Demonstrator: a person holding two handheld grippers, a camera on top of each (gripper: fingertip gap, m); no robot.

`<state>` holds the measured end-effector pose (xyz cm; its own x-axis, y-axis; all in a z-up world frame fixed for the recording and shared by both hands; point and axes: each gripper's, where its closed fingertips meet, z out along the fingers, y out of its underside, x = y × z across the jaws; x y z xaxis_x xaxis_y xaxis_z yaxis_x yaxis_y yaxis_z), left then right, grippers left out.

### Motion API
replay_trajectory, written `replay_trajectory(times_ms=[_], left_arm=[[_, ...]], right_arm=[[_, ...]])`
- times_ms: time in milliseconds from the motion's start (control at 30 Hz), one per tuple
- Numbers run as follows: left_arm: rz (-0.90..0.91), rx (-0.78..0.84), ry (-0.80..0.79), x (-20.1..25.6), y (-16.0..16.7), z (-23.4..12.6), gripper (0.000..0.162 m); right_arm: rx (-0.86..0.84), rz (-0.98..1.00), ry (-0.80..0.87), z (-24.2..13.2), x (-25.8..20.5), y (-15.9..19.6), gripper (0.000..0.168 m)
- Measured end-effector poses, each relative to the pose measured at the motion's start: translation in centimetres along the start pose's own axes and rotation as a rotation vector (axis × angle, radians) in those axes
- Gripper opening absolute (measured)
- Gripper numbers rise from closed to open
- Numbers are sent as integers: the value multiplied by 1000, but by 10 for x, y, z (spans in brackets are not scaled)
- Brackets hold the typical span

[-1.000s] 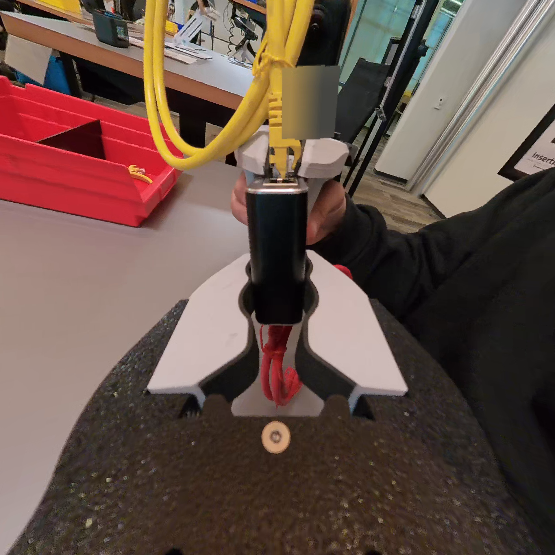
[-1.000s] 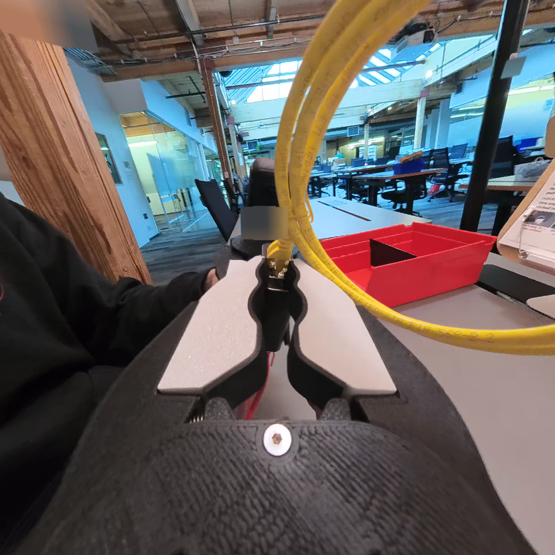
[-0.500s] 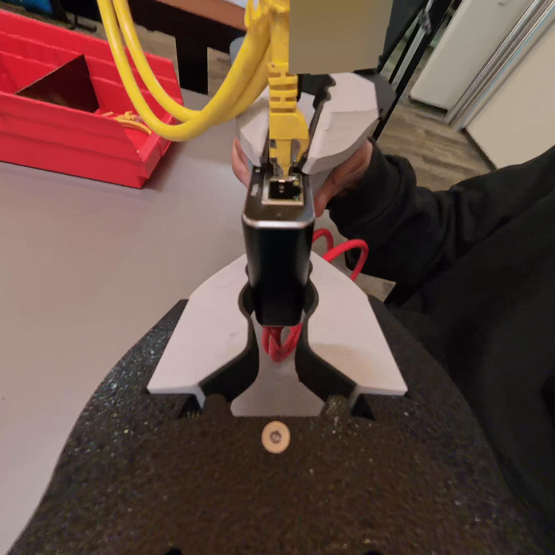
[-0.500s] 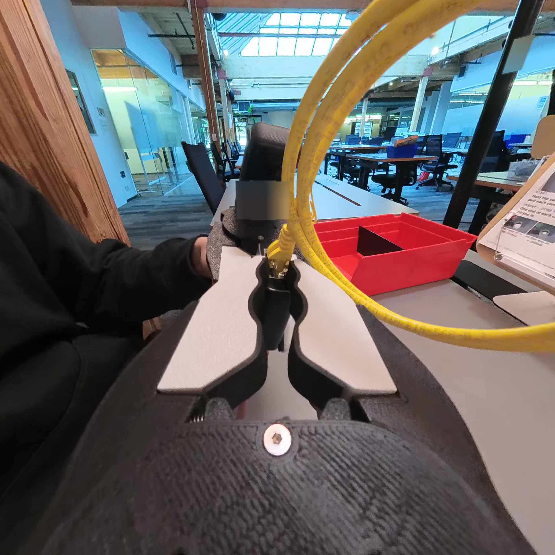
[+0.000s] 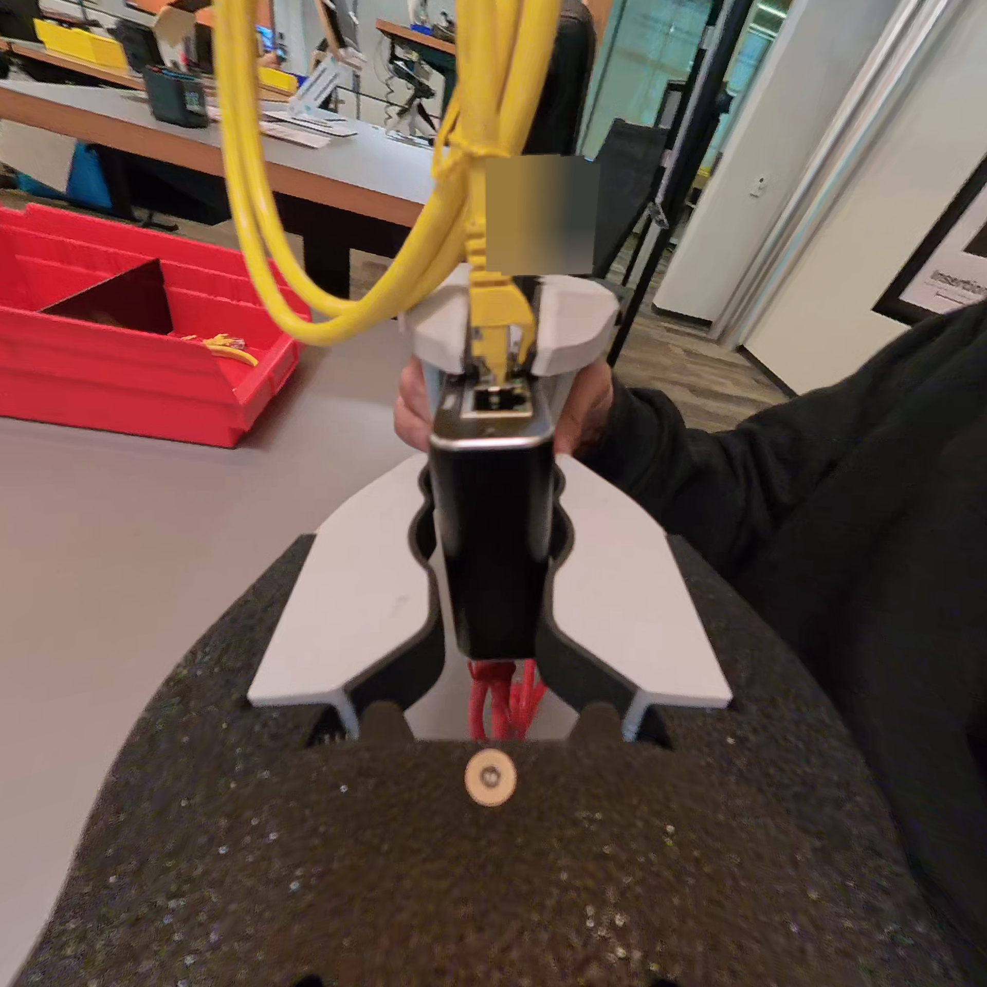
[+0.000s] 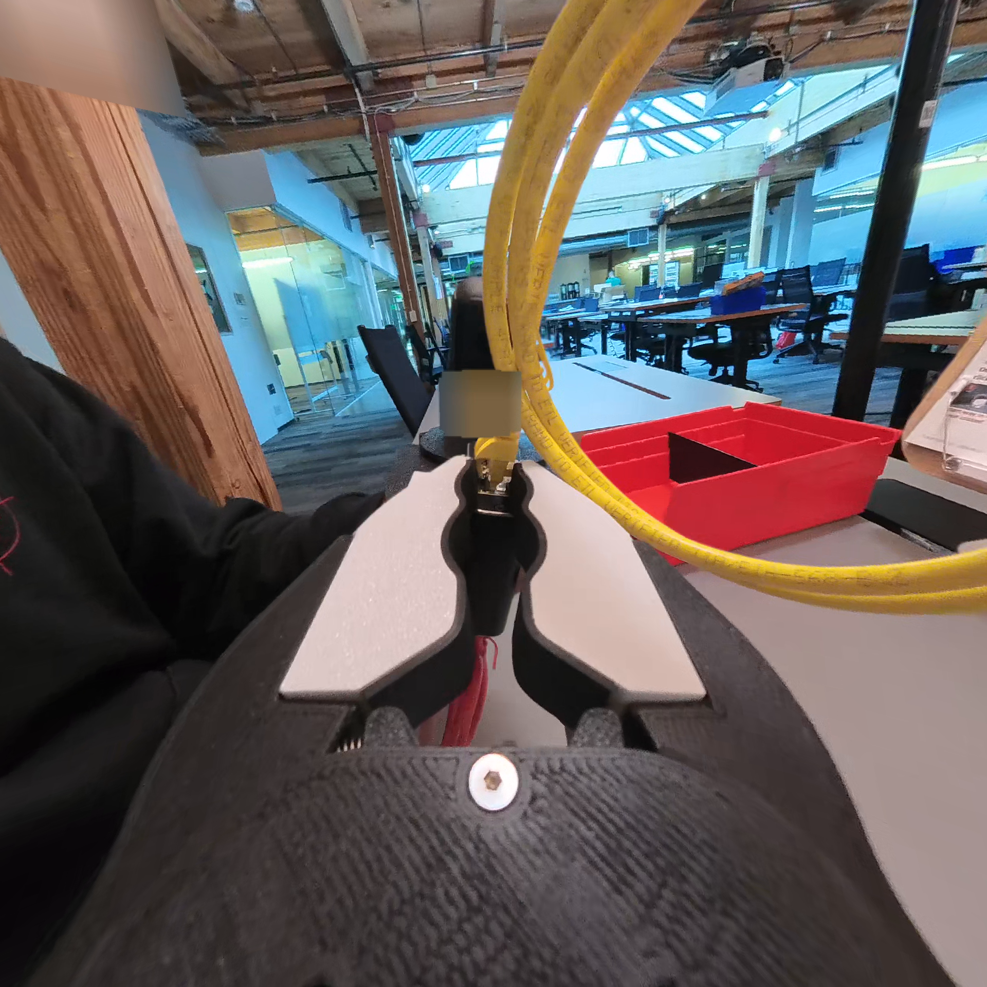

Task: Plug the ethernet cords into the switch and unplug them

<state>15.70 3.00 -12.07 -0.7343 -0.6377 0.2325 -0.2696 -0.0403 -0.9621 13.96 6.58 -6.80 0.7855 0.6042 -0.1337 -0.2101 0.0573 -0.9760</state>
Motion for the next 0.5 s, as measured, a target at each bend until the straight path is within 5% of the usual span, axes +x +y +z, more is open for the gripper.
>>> replay_trajectory(times_ms=[367,500], left_arm=[[26,-165,-46,-1,12,3,29],[143,-274,-173,-13,15,-8,29]], right_arm=[[-9,2,-2,-2,-3,-2,14],[16,84,-21,-1,-2,-1,15]])
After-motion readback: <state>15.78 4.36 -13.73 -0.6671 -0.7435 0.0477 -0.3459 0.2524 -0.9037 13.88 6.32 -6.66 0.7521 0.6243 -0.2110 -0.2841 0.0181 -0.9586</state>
